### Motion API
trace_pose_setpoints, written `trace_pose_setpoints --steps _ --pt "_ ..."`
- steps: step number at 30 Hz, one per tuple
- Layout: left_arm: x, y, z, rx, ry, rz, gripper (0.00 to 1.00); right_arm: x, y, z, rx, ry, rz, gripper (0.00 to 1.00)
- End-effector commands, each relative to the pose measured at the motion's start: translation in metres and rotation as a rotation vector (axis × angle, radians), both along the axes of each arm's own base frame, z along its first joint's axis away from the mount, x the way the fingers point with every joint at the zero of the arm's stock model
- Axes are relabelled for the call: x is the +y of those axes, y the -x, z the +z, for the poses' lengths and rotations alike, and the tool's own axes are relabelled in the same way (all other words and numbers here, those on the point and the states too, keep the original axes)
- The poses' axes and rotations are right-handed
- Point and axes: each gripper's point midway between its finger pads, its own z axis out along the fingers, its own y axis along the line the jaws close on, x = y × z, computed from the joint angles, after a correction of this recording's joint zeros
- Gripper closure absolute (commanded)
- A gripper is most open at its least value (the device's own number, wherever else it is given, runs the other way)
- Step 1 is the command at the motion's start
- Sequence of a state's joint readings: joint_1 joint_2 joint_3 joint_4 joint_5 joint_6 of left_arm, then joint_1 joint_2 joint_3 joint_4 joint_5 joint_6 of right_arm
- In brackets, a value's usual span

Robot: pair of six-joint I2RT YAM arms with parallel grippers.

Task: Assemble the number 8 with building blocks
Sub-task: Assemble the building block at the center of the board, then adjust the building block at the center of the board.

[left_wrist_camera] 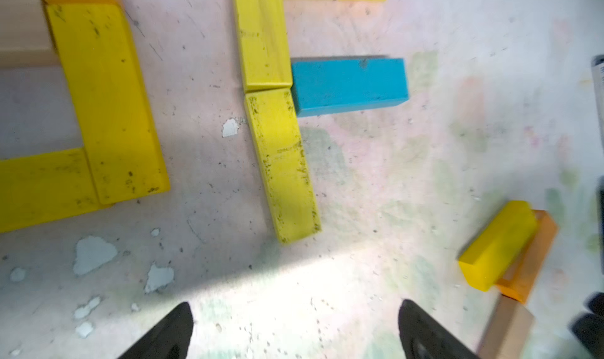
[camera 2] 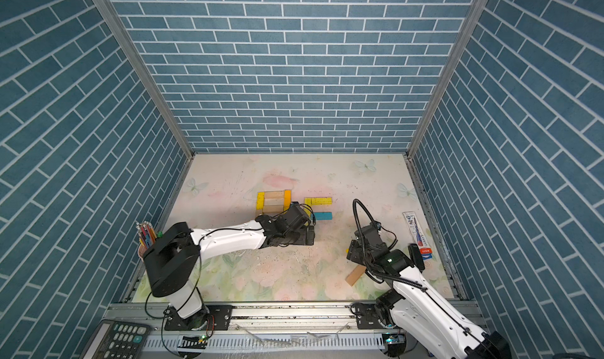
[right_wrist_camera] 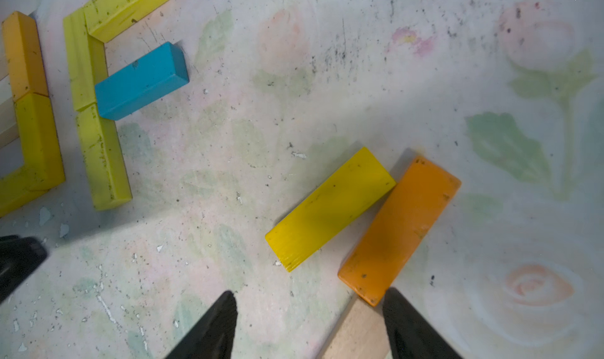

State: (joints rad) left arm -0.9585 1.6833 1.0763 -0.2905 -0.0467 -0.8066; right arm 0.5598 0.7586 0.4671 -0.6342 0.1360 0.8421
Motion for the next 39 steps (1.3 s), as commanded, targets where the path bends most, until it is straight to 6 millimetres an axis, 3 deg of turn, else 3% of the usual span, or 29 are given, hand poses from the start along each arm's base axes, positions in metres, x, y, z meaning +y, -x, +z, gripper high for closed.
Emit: trace_pose_setpoints --steps 1,8,11,25,39 --pt "-0.004 0.004 0.029 -0.079 0.074 -0.096 0.01 -0.003 -0.003 0.012 0.002 -0.028 -0.07 0.28" --pt "-0.008 0.013 0.063 -0.209 0.227 -0.223 0.0 0.001 -0.009 0.004 0.04 -0.044 -0.082 0.19" --pt "-0.005 0.017 0.067 -0.231 0.261 -0.245 0.0 0.006 -0.015 0.001 0.057 -0.042 -0.067 0.18" --pt "0.012 0.017 0.058 -0.232 0.278 -0.218 0.0 0.021 -0.033 -0.014 0.106 -0.088 -0.071 0.29" --pt "0.018 0.015 0.05 -0.201 0.289 -0.191 0.0 0.02 -0.027 -0.031 0.178 -0.092 -0.109 0.27"
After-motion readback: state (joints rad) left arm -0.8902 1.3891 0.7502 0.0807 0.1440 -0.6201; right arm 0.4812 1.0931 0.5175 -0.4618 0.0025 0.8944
